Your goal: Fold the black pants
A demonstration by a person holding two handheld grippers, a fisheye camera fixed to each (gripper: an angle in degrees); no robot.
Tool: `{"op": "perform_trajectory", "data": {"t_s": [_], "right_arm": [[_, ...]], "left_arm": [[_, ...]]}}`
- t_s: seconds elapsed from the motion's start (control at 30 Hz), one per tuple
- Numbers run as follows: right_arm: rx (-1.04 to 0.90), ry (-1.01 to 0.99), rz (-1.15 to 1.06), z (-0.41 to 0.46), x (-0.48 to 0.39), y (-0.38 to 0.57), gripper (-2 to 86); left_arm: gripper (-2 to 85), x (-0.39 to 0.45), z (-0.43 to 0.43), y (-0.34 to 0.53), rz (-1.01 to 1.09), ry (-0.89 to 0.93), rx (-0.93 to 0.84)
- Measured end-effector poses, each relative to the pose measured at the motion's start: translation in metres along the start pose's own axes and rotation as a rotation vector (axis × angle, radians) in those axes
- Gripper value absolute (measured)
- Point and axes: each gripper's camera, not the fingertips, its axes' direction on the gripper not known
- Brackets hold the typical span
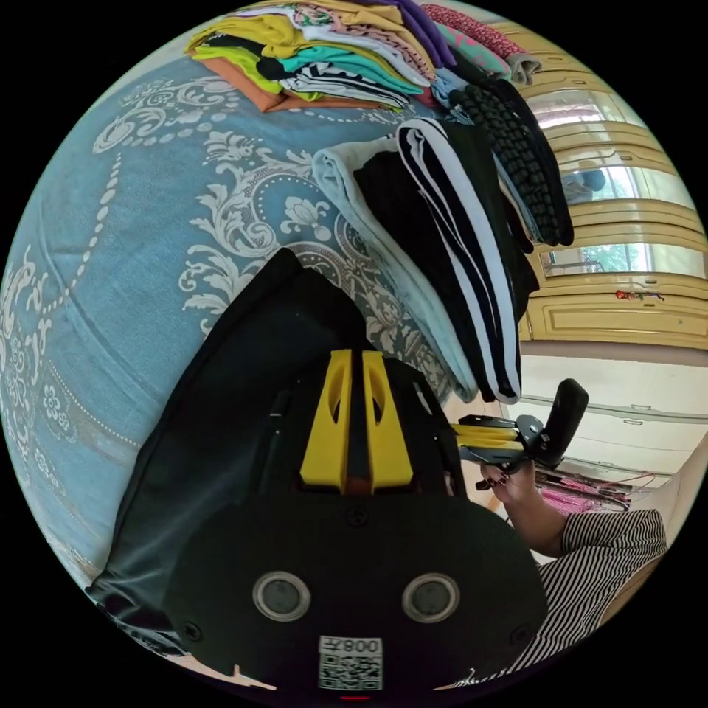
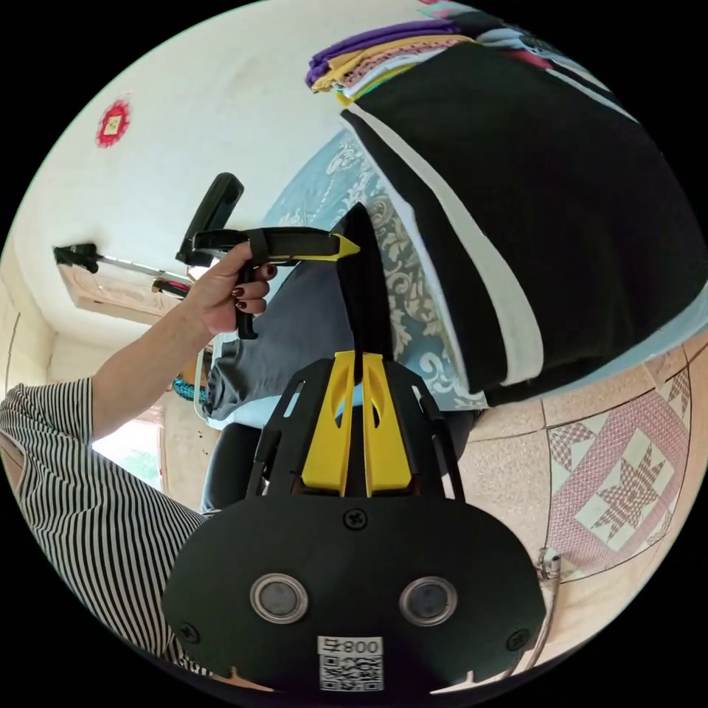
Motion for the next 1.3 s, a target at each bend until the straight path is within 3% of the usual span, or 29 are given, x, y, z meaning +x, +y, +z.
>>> {"op": "perform_trajectory", "data": {"t_s": [0.17, 0.33, 0.6, 0.9, 1.1, 1.3], "right_arm": [[0.009, -0.027, 0.023, 0.001, 0.019, 0.003, 1.3], [0.004, -0.036, 0.019, 0.002, 0.030, 0.005, 1.1], [0.010, -0.056, 0.024, 0.002, 0.041, 0.009, 1.1], [0.006, -0.032, 0.005, 0.004, 0.029, 0.010, 1.3], [0.004, -0.041, 0.013, 0.011, 0.022, 0.007, 1.4], [0.004, -0.038, 0.015, 0.020, 0.004, 0.002, 1.4]], "left_arm": [[2.6, 0.018, -0.020, 0.005, 0.056, -0.005, 0.039], [2.4, 0.036, -0.057, 0.008, 0.119, -0.132, 0.136], [1.3, 0.050, -0.034, -0.004, 0.205, -0.423, 0.015], [0.6, 0.064, -0.058, 0.021, 0.207, -0.421, 0.145], [2.5, 0.049, -0.025, 0.028, 0.236, -0.486, 0.023], [0.7, 0.029, -0.021, 0.045, 0.212, -0.440, 0.047]]}}
